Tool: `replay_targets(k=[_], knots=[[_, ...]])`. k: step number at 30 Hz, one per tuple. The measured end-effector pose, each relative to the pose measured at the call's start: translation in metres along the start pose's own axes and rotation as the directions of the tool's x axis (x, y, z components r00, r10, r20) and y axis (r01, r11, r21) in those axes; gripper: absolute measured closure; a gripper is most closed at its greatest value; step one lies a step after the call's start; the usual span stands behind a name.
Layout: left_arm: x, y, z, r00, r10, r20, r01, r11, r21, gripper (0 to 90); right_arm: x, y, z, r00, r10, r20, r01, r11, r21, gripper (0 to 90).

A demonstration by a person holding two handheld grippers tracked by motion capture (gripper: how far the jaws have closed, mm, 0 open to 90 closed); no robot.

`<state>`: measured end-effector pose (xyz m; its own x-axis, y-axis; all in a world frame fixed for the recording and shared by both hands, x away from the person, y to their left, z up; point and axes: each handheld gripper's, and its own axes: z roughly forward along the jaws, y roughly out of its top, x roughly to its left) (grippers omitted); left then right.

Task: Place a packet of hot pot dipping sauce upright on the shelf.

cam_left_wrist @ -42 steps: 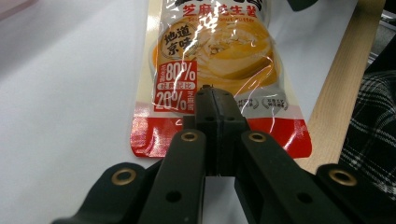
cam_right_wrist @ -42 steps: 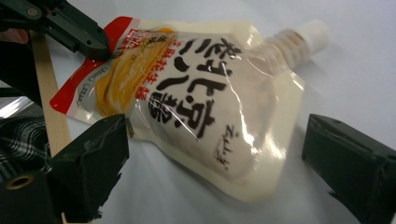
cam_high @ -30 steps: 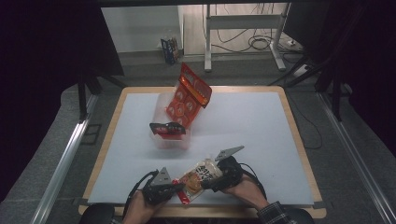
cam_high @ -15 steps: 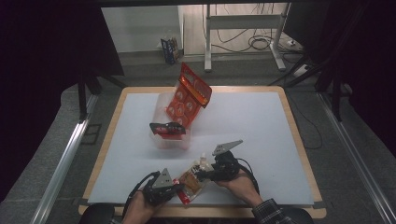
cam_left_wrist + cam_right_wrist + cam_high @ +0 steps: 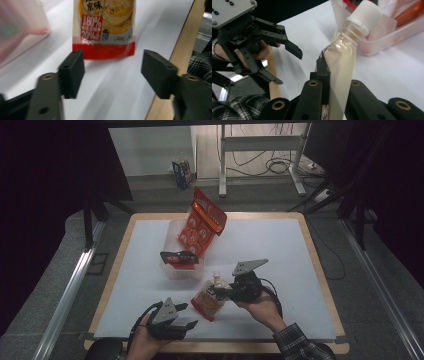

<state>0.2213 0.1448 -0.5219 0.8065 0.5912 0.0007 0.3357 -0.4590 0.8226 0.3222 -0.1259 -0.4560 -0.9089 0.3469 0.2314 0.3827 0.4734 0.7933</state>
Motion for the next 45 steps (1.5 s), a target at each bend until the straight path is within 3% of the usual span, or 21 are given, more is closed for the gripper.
replay_targets(k=[7, 12, 23, 32, 45], knots=[[0.002, 0.0, -0.001, 0.9999, -0.015, -0.002, 0.015, 0.9999, 0.006, 15.8, -0.005, 0.011, -0.016, 0.9978, -0.032, 0.058, 0.032, 0.999, -0.004, 87.0], [0.0, 0.0, 0.0, 1.0, 0.001, 0.005, -0.001, 0.9999, 0.016, 13.6, -0.01, 0.018, -0.026, 0.996, -0.04, 0.081, 0.041, 0.999, -0.016, 87.4], [0.004, -0.001, 0.002, 0.9991, -0.03, -0.03, 0.03, 0.9994, 0.014, 4.0, -0.028, 0.045, -0.048, 0.9855, -0.078, 0.15, 0.089, 0.994, -0.062, 87.6], [0.005, -0.002, 0.002, 0.998, -0.016, -0.061, 0.018, 0.9996, 0.021, 1.3, -0.041, 0.06, -0.045, 0.9826, -0.087, 0.164, 0.102, 0.991, -0.084, 87.6], [0.005, -0.003, 0.003, 0.9977, 0.003, -0.068, 0.001, 0.9987, 0.05, 1.0, -0.058, 0.084, -0.021, 0.9814, -0.106, 0.161, 0.124, 0.986, -0.108, 87.6]])
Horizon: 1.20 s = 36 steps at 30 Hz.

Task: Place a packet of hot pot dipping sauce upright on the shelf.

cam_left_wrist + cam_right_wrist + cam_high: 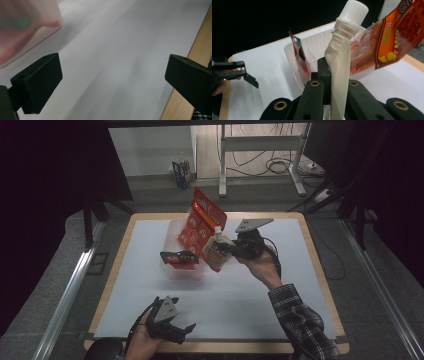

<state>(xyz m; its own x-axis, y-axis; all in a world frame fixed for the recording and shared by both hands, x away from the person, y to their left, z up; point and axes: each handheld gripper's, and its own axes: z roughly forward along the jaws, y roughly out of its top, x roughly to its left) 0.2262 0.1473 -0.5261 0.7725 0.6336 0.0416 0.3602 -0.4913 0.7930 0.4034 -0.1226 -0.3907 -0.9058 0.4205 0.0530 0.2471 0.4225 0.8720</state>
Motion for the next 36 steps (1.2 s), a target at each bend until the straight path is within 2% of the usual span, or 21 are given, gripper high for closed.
replay_targets(k=[15, 21, 25, 29, 32, 36], knots=[[-0.001, 0.0, 0.001, 1.0, 0.009, 0.001, -0.009, 0.9999, 0.012, 1.1, -0.007, 0.015, 0.027, 0.9999, -0.014, -0.007, 0.014, 0.999, -0.042, 87.6], [-0.001, 0.0, 0.002, 0.9999, 0.012, 0.006, -0.012, 0.9998, 0.018, 1.2, -0.008, 0.017, 0.041, 0.9995, -0.014, -0.027, 0.012, 0.998, -0.057, 87.6], [-0.001, 0.0, 0.001, 0.9999, 0.013, 0.006, -0.013, 0.9997, 0.021, 1.2, -0.005, 0.018, 0.053, 0.9979, -0.035, -0.054, 0.032, 0.998, -0.058, 87.6], [-0.001, 0.0, 0.002, 0.9999, 0.014, 0.007, -0.014, 0.9997, 0.022, 1.2, -0.003, 0.019, 0.059, 0.9957, -0.036, -0.086, 0.032, 0.998, -0.053, 87.6], [-0.002, 0.0, 0.002, 0.9999, 0.013, 0.007, -0.014, 0.9996, 0.026, 1.2, 0.0, 0.02, 0.067, 0.9903, -0.032, -0.136, 0.028, 0.999, -0.033, 87.5], [-0.002, 0.0, 0.002, 0.9998, 0.016, 0.008, -0.016, 0.9994, 0.029, 1.2, 0.0, 0.021, 0.074, 0.9858, -0.02, -0.167, 0.019, 1.0, -0.012, 87.5]])
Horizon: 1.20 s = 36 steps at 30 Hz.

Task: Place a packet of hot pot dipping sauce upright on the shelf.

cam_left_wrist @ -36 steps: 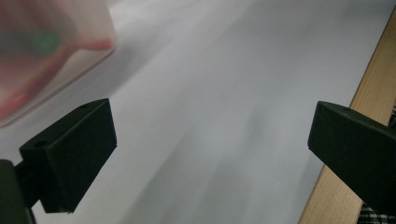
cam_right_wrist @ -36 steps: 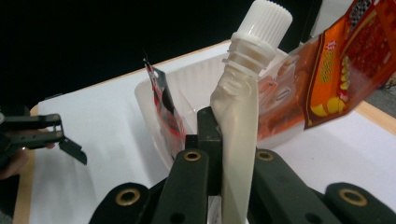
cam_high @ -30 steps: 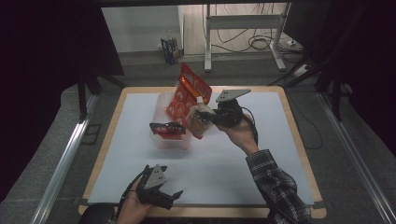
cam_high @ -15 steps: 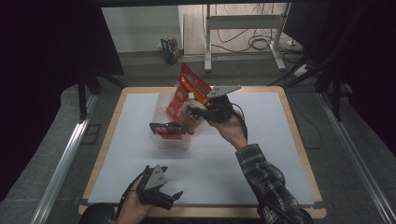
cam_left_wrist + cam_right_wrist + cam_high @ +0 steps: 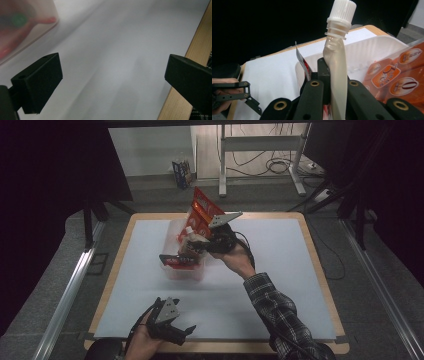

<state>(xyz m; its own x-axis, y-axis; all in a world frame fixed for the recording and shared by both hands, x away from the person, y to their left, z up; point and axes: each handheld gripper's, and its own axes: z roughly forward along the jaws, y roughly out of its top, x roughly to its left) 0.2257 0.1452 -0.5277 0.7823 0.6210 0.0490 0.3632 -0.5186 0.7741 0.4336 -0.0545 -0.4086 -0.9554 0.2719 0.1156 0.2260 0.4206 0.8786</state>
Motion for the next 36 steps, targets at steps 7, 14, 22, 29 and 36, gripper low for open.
replay_targets(k=[7, 14, 22, 29, 36], knots=[[0.0, 0.0, 0.001, 1.0, 0.002, 0.001, -0.002, 1.0, 0.006, 1.3, -0.003, 0.002, 0.006, 0.9996, 0.021, -0.019, -0.02, 0.999, 0.025, 87.5], [-0.001, 0.0, 0.002, 1.0, 0.009, 0.005, -0.009, 0.9999, 0.014, 1.3, -0.007, 0.005, 0.011, 0.9988, 0.037, -0.033, -0.035, 0.998, 0.049, 87.7], [-0.001, 0.0, 0.002, 0.9999, 0.012, 0.005, -0.012, 0.9997, 0.019, 1.4, -0.007, 0.003, 0.017, 0.9977, 0.037, -0.058, -0.032, 0.996, 0.084, 87.7], [-0.001, 0.0, 0.002, 0.9999, 0.013, 0.005, -0.013, 0.9997, 0.02, 1.4, -0.01, -0.002, 0.002, 0.9987, 0.031, -0.04, -0.026, 0.991, 0.13, 87.8], [-0.002, 0.0, 0.003, 0.9999, 0.014, 0.006, -0.014, 0.9996, 0.025, 1.4, -0.015, -0.006, -0.021, 0.9996, 0.018, -0.02, -0.014, 0.985, 0.171, 87.7]])
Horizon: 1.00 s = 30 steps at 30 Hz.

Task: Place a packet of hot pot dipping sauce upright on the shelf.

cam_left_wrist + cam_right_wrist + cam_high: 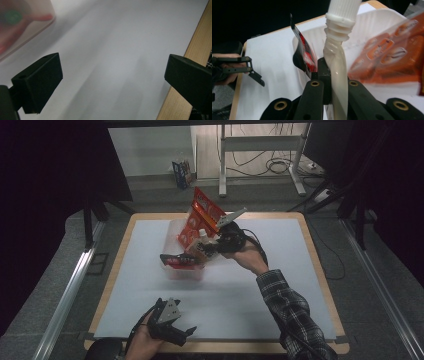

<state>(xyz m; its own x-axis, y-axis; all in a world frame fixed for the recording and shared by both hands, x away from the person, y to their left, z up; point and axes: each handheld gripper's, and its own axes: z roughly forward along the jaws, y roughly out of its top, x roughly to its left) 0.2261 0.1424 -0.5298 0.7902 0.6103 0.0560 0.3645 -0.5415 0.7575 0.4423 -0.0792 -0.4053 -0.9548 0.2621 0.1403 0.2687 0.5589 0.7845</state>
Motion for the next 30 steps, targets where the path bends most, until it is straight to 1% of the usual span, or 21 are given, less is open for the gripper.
replay_targets(k=[3, 4, 5, 6, 7, 12, 14, 15, 16, 17, 18, 23, 24, 25, 26, 27, 28, 30], knots=[[0.0, 0.0, 0.001, 1.0, 0.001, -0.001, -0.001, 1.0, 0.001, 1.4, -0.002, 0.0, -0.001, 1.0, 0.005, -0.007, -0.005, 1.0, 0.01, 87.7], [0.0, 0.0, 0.001, 1.0, 0.002, -0.001, -0.002, 1.0, 0.002, 1.4, -0.002, 0.001, 0.003, 0.9999, 0.001, -0.014, 0.0, 1.0, 0.022, 87.7], [0.0, 0.0, 0.001, 1.0, 0.002, -0.001, -0.002, 1.0, 0.002, 1.4, -0.002, 0.001, 0.003, 0.9999, 0.001, -0.014, 0.0, 1.0, 0.022, 87.7], [0.0, 0.0, 0.0, 1.0, 0.002, -0.003, -0.002, 1.0, 0.002, 1.4, -0.001, 0.005, 0.009, 0.9995, -0.01, -0.032, 0.011, 1.0, 0.028, 87.7], [0.0, 0.0, 0.0, 1.0, 0.003, -0.003, -0.003, 1.0, 0.002, 1.5, 0.0, 0.008, 0.012, 0.9992, -0.011, -0.038, 0.012, 1.0, 0.027, 87.7], [0.0, 0.0, 0.0, 1.0, 0.004, -0.002, -0.004, 1.0, 0.002, 1.5, 0.001, 0.017, 0.021, 0.9989, -0.02, -0.042, 0.022, 0.999, 0.04, 87.7], [0.0, 0.0, -0.001, 1.0, 0.004, -0.002, -0.004, 1.0, 0.002, 1.5, 0.002, 0.022, 0.029, 0.9985, -0.018, -0.051, 0.021, 0.999, 0.045, 87.8], [0.0, 0.0, -0.001, 1.0, 0.004, -0.002, -0.004, 1.0, 0.002, 1.5, 0.002, 0.022, 0.029, 0.9985, -0.018, -0.051, 0.021, 0.999, 0.045, 87.8], [0.0, 0.0, -0.001, 1.0, 0.005, -0.002, -0.005, 1.0, 0.003, 1.5, 0.004, 0.025, 0.035, 0.998, -0.024, -0.059, 0.027, 0.998, 0.048, 87.7], [0.0, 0.0, -0.001, 1.0, 0.005, -0.002, -0.005, 1.0, 0.003, 1.5, 0.004, 0.025, 0.035, 0.998, -0.024, -0.059, 0.027, 0.998, 0.048, 87.7], [0.0, 0.0, -0.001, 1.0, 0.005, -0.001, -0.005, 1.0, 0.004, 1.5, 0.006, 0.027, 0.04, 0.9977, -0.03, -0.06, 0.033, 0.998, 0.05, 87.8], [0.0, 0.0, -0.001, 1.0, 0.006, -0.003, -0.006, 1.0, 0.003, 1.5, 0.01, 0.032, 0.049, 0.9967, -0.049, -0.064, 0.053, 0.997, 0.059, 87.7], [0.0, 0.0, -0.001, 1.0, 0.006, -0.004, -0.006, 1.0, 0.002, 1.5, 0.012, 0.033, 0.048, 0.9961, -0.063, -0.062, 0.067, 0.996, 0.058, 87.7], [0.0, 0.0, -0.002, 1.0, 0.004, -0.003, -0.004, 1.0, 0.0, 1.5, 0.013, 0.035, 0.045, 0.9961, -0.076, -0.045, 0.078, 0.995, 0.059, 87.8], [0.0, 0.0, -0.002, 1.0, 0.003, -0.003, -0.003, 1.0, -0.001, 1.5, 0.014, 0.036, 0.042, 0.9959, -0.084, -0.034, 0.086, 0.994, 0.061, 87.7], [0.0, 0.0, -0.002, 1.0, 0.003, -0.003, -0.003, 1.0, -0.001, 1.5, 0.014, 0.036, 0.042, 0.9959, -0.084, -0.034, 0.086, 0.994, 0.061, 87.7], [0.0, 0.0, -0.002, 1.0, 0.002, -0.005, -0.002, 1.0, -0.002, 1.6, 0.014, 0.038, 0.034, 0.9952, -0.097, -0.015, 0.097, 0.993, 0.066, 87.8], [0.0, 0.0, -0.002, 1.0, 0.003, -0.006, -0.003, 1.0, -0.002, 1.6, 0.013, 0.039, 0.027, 0.9941, -0.109, -0.002, 0.109, 0.991, 0.073, 87.8]])
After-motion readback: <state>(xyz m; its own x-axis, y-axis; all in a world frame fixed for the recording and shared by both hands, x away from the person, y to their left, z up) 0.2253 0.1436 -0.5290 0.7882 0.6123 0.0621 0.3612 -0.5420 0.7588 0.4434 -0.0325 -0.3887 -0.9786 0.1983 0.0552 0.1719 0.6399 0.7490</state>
